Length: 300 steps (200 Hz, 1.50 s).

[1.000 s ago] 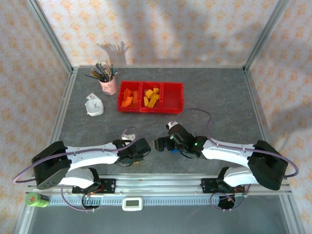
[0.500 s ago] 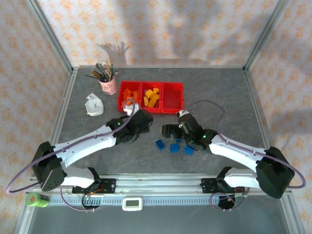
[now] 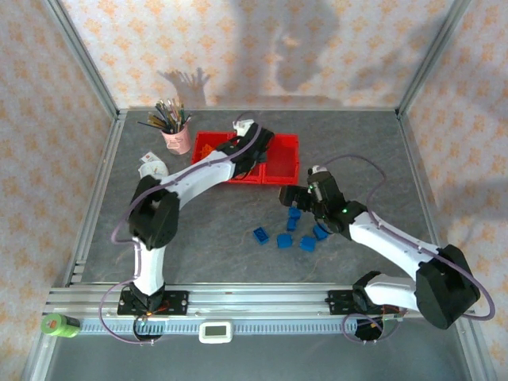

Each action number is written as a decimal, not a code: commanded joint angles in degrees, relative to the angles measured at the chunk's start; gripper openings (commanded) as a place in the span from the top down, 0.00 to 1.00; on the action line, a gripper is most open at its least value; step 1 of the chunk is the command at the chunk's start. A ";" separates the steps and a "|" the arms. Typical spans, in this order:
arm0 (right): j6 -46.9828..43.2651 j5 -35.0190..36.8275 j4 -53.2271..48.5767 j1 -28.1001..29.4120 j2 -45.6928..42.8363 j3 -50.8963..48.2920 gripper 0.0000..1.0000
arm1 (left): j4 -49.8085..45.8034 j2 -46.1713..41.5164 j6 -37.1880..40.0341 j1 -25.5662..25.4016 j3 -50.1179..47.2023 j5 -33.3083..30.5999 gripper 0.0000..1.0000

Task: Sort the legos into containers by color
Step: Place the lego in the container, then pick up the lego from the bottom-center of the table.

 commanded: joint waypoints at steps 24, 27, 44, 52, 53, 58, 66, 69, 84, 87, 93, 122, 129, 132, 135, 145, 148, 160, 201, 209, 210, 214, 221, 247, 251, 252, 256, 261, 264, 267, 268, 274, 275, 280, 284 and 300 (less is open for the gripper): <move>-1.75 0.37 -0.96 -0.39 2.01 2.64 0.00 | -2.23 8.05 3.65 2.14 8.91 -3.84 0.74; -1.93 0.17 -0.98 -0.39 2.11 2.68 0.00 | -2.05 8.19 3.69 2.23 9.11 -3.62 0.72; -2.91 -0.39 -1.40 -0.39 2.81 3.30 0.00 | -2.09 8.95 4.33 2.59 10.35 -2.08 0.57; -3.36 -0.59 -1.64 -0.39 3.04 3.56 0.00 | -2.47 9.06 4.54 2.59 10.83 -2.00 0.49; -3.48 -0.59 -1.63 -0.39 3.07 3.62 0.00 | -2.51 9.01 4.59 2.59 10.85 -1.98 0.49; -3.72 -0.76 -1.71 -0.30 3.02 3.74 0.00 | -2.79 8.90 4.77 2.59 11.06 -1.90 0.46; -4.19 -1.03 -1.95 -0.26 3.01 3.96 0.00 | -3.44 8.59 4.95 2.60 11.46 -1.82 0.42; -4.53 -1.16 -2.10 -0.22 3.01 4.09 0.00 | -3.85 8.41 4.94 2.58 11.66 -1.80 0.41; -5.83 -1.09 -3.44 0.54 2.92 5.25 0.00 | -5.20 6.52 5.24 2.60 11.76 -1.04 0.37; -6.07 -0.91 -3.76 0.76 2.97 5.49 0.00 | -5.13 5.94 5.30 2.57 11.40 -0.81 0.37; -6.51 -0.28 -4.66 1.22 2.86 6.01 0.00 | -5.12 4.64 5.32 2.59 10.56 -0.42 0.36; -7.33 2.21 -8.16 4.63 2.42 8.60 0.00 | -4.82 -4.33 5.44 2.51 2.97 3.98 0.32; -7.21 2.78 -8.77 5.64 2.40 8.97 0.00 | -3.64 -7.96 5.43 2.38 -0.50 5.41 0.30; -7.14 2.94 -8.97 6.03 2.44 9.09 0.00 | -3.12 -9.24 5.51 2.34 -2.13 6.15 0.30; -7.12 3.06 -9.16 6.51 2.48 9.18 0.00 | -2.58 -10.69 5.52 2.26 -3.73 6.75 0.29; -6.96 3.49 -9.81 8.06 2.78 9.45 0.00 | -0.96 -15.35 5.50 1.98 -9.30 8.57 0.27; -6.84 3.59 -10.00 8.58 2.89 9.59 0.00 | -0.60 -16.76 5.52 1.86 -10.84 9.09 0.27; -6.52 4.33 -11.04 10.81 3.64 10.03 0.00 | 0.82 -22.35 5.56 1.62 -17.68 10.80 0.24; -4.14 7.63 -13.16 18.47 8.06 11.22 0.00 | 3.77 -39.00 3.38 1.38 -37.23 15.86 0.14; -3.59 8.03 -13.24 19.79 9.09 11.39 0.00 | 3.88 -41.70 3.01 1.36 -40.10 16.66 0.11; -3.51 8.06 -13.28 19.98 9.21 11.40 0.00 | 3.87 -42.03 2.90 1.36 -40.42 16.71 0.11; -3.13 8.18 -13.24 20.72 9.72 11.48 0.00 | 3.82 -43.34 2.74 1.36 -41.78 16.88 0.10; -2.65 8.19 -13.16 21.88 10.66 11.65 0.00 | 3.62 -45.59 2.17 1.36 -43.84 17.01 0.08; -1.30 9.46 -13.20 26.99 14.97 12.91 0.00 | 1.96 -52.40 1.41 1.36 -49.87 18.73 0.01; -1.15 9.71 -13.23 27.65 15.69 13.17 0.00 | 1.60 -53.24 1.16 1.36 -50.58 18.92 0.01; -1.10 9.78 -13.23 27.87 15.86 13.21 0.00 | 1.54 -53.34 1.19 1.36 -50.75 18.98 0.01; -0.90 10.12 -13.33 28.54 16.47 13.40 0.00 | 1.32 -54.42 1.21 1.41 -51.49 19.23 0.00; -0.52 10.69 -13.47 29.40 17.34 13.58 0.00 | 0.95 -55.56 1.18 1.37 -52.25 19.66 0.01; -0.26 11.00 -13.49 29.91 17.86 13.68 0.00 | 0.81 -56.17 1.18 1.32 -52.71 19.85 0.01; -0.07 11.14 -13.43 30.29 18.35 13.69 0.00 | 0.58 -56.83 1.14 1.36 -53.10 20.09 0.01; -0.03 11.16 -13.42 30.51 18.41 13.69 0.00 | 0.55 -56.94 1.13 1.36 -53.29 20.18 0.01; 0.29 11.13 -13.33 31.17 19.62 13.69 0.00 | 0.23 -58.34 -0.08 1.36 -54.14 20.55 0.01; 0.32 11.11 -13.32 31.25 19.84 13.73 0.00 | 0.20 -58.57 -0.36 1.36 -54.29 20.59 0.01; 0.62 11.07 -13.36 31.68 20.68 13.85 0.01 | 0.08 -59.50 -0.84 1.36 -55.03 20.70 0.01; 0.94 11.13 -13.32 31.98 21.30 13.90 0.01 | -0.09 -60.37 -1.10 1.36 -55.47 20.71 0.01; 1.55 12.94 -13.61 32.97 23.09 14.10 0.02 | -1.17 -62.62 -2.32 1.41 -56.88 19.87 0.01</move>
